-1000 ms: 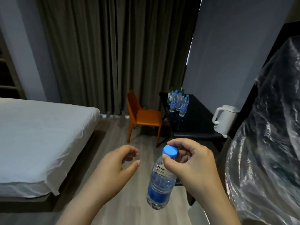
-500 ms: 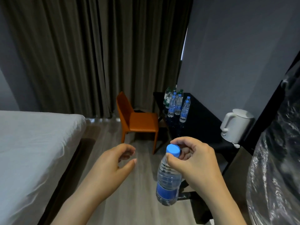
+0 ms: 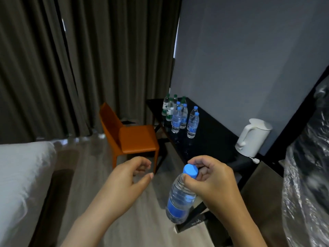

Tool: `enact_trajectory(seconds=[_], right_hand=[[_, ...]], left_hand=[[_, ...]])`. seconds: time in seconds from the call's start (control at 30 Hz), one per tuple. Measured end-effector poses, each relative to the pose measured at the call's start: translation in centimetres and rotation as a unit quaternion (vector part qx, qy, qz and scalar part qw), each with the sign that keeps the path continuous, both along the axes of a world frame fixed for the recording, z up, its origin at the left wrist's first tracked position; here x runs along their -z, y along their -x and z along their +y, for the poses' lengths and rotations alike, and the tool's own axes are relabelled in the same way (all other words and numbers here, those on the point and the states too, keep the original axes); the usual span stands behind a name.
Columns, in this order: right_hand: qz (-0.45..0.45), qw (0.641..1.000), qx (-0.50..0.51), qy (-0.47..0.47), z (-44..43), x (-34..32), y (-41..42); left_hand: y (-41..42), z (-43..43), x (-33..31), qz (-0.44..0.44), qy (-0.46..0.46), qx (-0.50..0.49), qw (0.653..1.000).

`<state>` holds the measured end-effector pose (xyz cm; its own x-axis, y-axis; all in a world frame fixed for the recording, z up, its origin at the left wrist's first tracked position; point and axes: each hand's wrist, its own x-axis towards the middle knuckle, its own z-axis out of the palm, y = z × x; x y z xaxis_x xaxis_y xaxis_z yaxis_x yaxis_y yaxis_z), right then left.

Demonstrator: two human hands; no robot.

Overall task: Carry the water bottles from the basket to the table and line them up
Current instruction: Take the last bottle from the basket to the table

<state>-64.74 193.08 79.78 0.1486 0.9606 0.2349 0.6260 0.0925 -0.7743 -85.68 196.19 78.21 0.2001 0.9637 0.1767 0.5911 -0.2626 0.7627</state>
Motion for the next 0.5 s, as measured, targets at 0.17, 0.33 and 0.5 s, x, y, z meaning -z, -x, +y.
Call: enact_trajectory(seconds=[0.17, 0.33, 0.5], right_hand=[[-0.014, 0.999, 0.024, 0.025, 6.5, 1.4, 0.7], [0.015, 0.999, 0.033, 0.040, 14.2, 2.3, -0.4], [0.039, 0.997, 0.048, 0.036, 22.3, 2.4, -2.1]], left_hand=[[0.6, 7.2, 1.3, -0.019, 0.022, 0.016, 0.999], [-0.2, 15.3, 1.7, 0.001, 0.013, 0.029, 0.999], [-1.9, 24.0, 1.0, 0.005, 0.007, 0.047, 0.999]])
